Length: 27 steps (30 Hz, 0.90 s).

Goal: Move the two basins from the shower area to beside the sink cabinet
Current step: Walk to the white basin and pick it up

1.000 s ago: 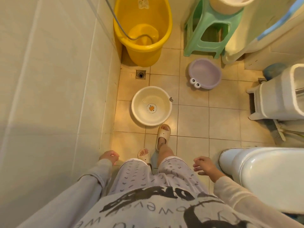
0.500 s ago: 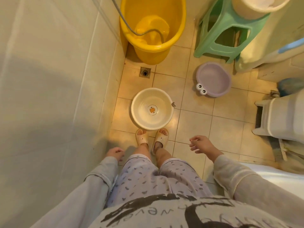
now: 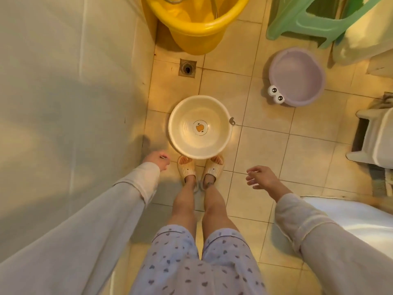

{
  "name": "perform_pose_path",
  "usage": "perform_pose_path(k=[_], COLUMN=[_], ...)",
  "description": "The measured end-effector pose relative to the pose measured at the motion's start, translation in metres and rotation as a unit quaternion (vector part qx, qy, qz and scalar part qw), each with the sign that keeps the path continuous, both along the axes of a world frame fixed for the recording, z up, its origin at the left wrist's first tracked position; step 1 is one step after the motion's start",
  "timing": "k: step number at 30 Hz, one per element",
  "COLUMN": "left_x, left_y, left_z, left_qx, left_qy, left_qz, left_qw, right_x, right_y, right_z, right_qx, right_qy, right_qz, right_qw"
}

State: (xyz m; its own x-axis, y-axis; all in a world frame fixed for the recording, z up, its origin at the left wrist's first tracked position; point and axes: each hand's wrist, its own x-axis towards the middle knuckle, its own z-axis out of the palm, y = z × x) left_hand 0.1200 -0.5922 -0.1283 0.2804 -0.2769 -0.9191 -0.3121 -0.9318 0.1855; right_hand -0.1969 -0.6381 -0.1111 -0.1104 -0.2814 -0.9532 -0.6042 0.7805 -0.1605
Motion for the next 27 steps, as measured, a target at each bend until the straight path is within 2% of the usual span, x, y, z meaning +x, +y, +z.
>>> perform_pose_path(k=[4, 8, 14, 17, 19, 22, 27], left_x=[0.002, 0.005, 0.008, 0.012, 0.012, 0.015, 0.029], left_y=[-0.031, -0.054, -0.064, -0.069, -0.070, -0.065, -0.056], left_z=[-0.072, -0.162, -0.298, -0.347, -0.369, -0.391, -0.368], left_qx=[0.006, 0.001, 0.021, 0.033, 0.048, 0.064, 0.073], left_qy=[0.007, -0.045, -0.118, -0.168, -0.154, -0.120, -0.089], left_qz=[-0.043, -0.059, 0.008, 0.061, 0.117, 0.123, 0.169], left_qw=[0.999, 0.997, 0.993, 0.983, 0.980, 0.983, 0.979], right_x=[0.010, 0.022, 0.029, 0.027, 0.027, 0.026, 0.025], right_y=[-0.024, -0.054, -0.102, -0.118, -0.124, -0.127, -0.123], right_z=[-0.086, -0.192, -0.336, -0.388, -0.410, -0.427, -0.401], right_qx=[0.013, 0.003, -0.094, -0.142, -0.133, -0.126, -0.119], right_qy=[0.006, 0.020, 0.107, 0.149, 0.127, 0.076, 0.048], right_qz=[-0.001, 0.025, 0.087, 0.059, 0.024, -0.020, -0.101], right_qw=[1.000, 0.999, 0.986, 0.977, 0.983, 0.989, 0.987])
